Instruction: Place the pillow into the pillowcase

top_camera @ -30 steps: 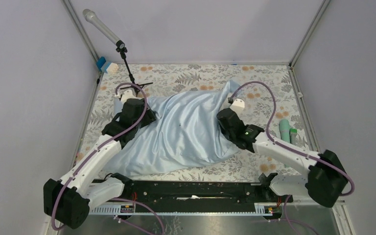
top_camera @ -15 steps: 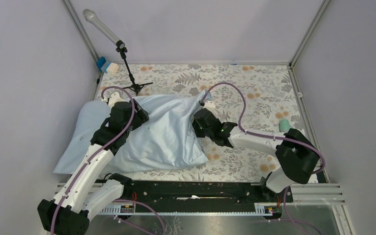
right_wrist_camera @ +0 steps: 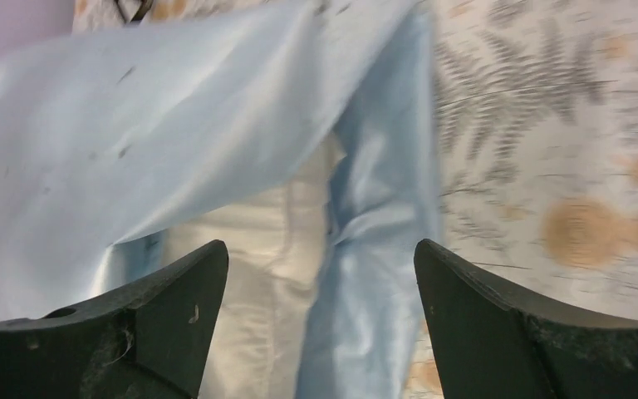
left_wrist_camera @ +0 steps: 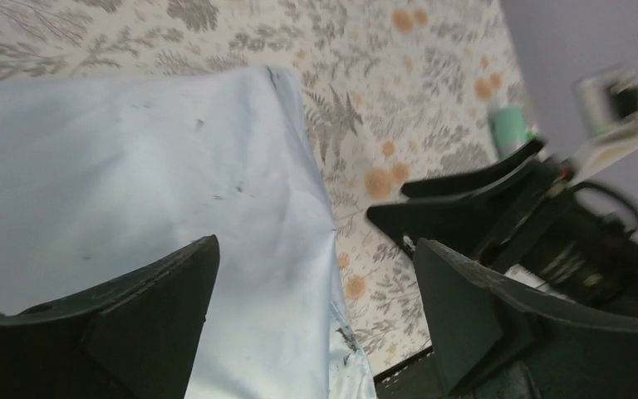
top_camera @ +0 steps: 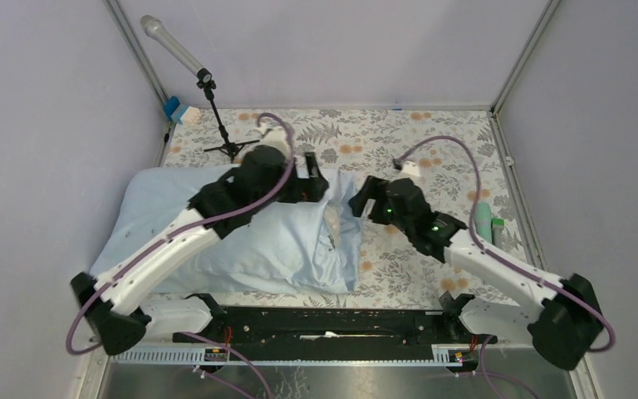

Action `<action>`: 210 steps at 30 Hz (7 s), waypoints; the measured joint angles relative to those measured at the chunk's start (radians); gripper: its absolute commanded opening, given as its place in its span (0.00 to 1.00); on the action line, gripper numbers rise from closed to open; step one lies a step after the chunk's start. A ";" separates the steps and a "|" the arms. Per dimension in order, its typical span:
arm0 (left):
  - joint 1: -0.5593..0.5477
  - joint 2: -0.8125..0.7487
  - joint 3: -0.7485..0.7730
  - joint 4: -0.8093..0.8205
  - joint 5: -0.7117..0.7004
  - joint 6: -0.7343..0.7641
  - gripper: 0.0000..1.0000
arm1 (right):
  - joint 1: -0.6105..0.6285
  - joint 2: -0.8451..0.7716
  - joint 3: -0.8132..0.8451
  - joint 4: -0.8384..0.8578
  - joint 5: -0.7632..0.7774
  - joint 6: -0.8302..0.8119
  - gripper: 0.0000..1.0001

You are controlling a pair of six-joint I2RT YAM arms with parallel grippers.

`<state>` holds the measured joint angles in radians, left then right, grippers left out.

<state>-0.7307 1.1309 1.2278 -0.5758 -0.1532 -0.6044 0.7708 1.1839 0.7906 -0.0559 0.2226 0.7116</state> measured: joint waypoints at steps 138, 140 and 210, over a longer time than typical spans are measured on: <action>-0.190 0.361 -0.095 0.141 -0.284 -0.068 0.70 | 0.060 -0.102 -0.069 0.090 0.021 -0.094 0.00; -0.182 0.385 -0.084 0.131 -0.317 -0.061 0.58 | 0.060 -0.102 -0.069 0.084 0.023 -0.094 0.00; -0.189 0.262 -0.072 0.122 0.135 -0.046 0.67 | -0.101 -0.093 -0.027 -0.035 -0.164 -0.131 0.00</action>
<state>-0.9199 1.3930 1.1553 -0.4538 -0.0185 -0.6506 0.6697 1.0904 0.7635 -0.0906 0.0582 0.5804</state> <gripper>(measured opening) 0.586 0.017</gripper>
